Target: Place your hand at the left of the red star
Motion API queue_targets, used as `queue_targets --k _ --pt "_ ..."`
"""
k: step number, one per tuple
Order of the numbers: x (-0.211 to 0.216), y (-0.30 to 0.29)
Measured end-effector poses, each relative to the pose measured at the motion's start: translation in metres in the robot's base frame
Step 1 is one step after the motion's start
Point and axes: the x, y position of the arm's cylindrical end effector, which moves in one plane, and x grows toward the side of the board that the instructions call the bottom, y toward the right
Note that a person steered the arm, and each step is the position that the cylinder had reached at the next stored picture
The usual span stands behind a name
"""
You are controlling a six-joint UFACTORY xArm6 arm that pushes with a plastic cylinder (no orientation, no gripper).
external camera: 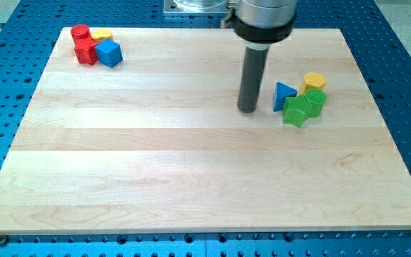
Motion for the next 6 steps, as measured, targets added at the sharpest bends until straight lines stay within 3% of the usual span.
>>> queue_targets --k 1,3,4,5,6 --pt "0.001 -0.091" --pt "0.013 -0.164" --pt "0.012 -0.310" --pt "-0.032 -0.359" --pt "-0.104 -0.348"
